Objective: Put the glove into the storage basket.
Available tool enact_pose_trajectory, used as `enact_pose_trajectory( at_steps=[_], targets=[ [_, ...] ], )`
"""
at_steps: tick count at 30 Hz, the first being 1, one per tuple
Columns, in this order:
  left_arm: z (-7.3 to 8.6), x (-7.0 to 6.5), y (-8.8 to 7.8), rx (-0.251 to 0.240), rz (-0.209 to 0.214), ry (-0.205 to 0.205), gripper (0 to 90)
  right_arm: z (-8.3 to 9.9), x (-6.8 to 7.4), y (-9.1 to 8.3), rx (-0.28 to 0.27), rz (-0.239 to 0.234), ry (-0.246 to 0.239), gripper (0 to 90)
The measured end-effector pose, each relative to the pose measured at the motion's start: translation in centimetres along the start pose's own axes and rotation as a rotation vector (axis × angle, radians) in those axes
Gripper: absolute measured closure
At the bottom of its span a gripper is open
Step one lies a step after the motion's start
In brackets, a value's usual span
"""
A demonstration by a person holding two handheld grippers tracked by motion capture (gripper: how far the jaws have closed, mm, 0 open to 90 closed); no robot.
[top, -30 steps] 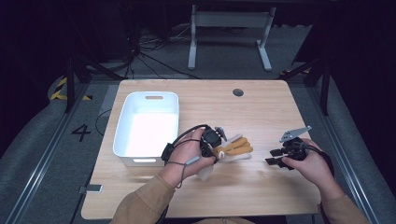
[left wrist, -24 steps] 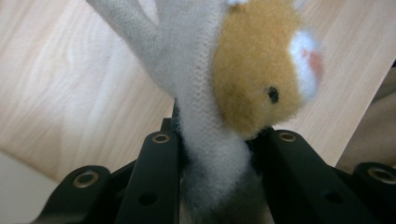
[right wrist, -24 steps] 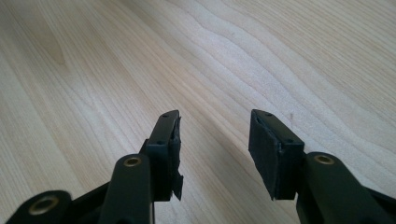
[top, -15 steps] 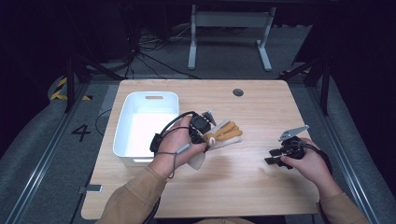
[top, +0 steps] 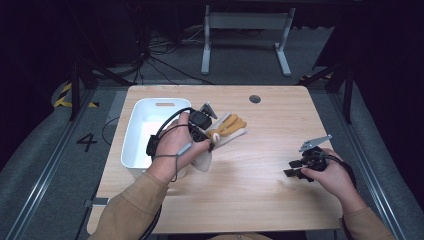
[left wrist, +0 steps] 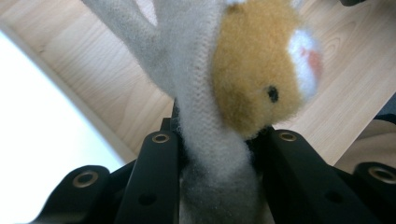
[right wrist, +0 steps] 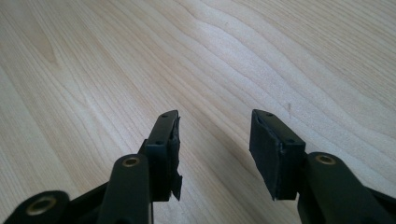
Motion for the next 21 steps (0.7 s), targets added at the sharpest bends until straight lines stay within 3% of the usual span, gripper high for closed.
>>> enact_pose_trajectory(
  at_steps=[8, 16, 21],
  targets=[
    [-0.1, 1.3, -1.6, -0.028, -0.042, -0.044, 73.4, -0.4, 0.0, 0.3, 0.0, -0.015, -0.003, 53.6],
    [-0.1, 3.0, -2.7, -0.025, -0.084, -0.103, 73.5, -1.6, -0.2, 0.7, -0.007, -0.032, -0.025, 53.8],
    [0.1, 4.0, -3.4, -0.04, -0.09, -0.144, 73.5, -2.5, -0.2, 1.2, -0.01, -0.045, -0.041, 53.7]
  ],
)
Point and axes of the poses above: each handheld gripper's, and its own axes: y roughly forward along the jaws, z roughly out of its underside, x roughly to its left, the point moved 6 cm from there along y, roughly forward along the jaws, and after that the axes turned 9 degrees about -y, right-handed, at the moved point
